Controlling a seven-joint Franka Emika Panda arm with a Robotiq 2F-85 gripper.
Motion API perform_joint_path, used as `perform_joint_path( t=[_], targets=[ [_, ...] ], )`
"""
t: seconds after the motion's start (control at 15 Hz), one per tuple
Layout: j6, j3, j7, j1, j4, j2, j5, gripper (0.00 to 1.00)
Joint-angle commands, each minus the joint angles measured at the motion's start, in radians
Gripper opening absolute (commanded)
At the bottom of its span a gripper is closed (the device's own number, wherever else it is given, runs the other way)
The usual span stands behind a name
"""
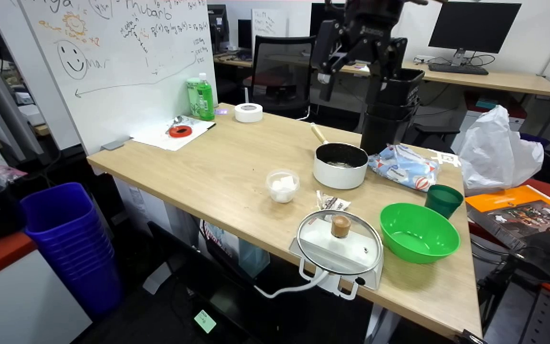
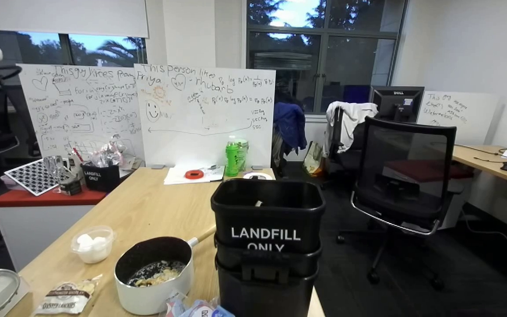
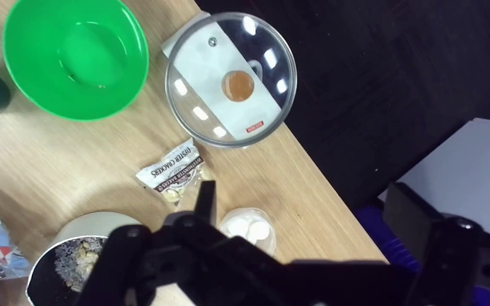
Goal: Pick up the two objects from the bowl and put them in the pot.
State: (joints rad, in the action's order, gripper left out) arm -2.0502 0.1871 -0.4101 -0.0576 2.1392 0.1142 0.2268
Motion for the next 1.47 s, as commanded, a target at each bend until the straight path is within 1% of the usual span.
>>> perform_joint_path(
  t=[0.0,0.13,0.33,0.4,0.53,1.0,1.13,1.4],
  targets=[
    [-0.047,-0.021,-0.145,-0.012,-0.103,-0.142,-0.024,1.0],
    [-0.07,-0.035,-0.261,-0.023,-0.166,-0.233,-0.072,1.0],
    [-0.063,-0.067,-0.415,-0.053,-0.271,-0.359,-0.127,1.0],
    [-0.086,-0.067,-0.335,-0.047,-0.2,-0.301,-0.098,1.0],
    [-0.086,-0.075,-0.347,-0.057,-0.222,-0.334,-0.102,1.0],
    [-0.084,-0.075,-0.348,-0.058,-0.216,-0.313,-0.103,1.0],
    [-0.107,-0.077,-0.376,-0.06,-0.231,-0.338,-0.086,1.0],
    [-0.213,-0.092,-0.503,-0.071,-0.249,-0.416,-0.041,1.0]
  ],
)
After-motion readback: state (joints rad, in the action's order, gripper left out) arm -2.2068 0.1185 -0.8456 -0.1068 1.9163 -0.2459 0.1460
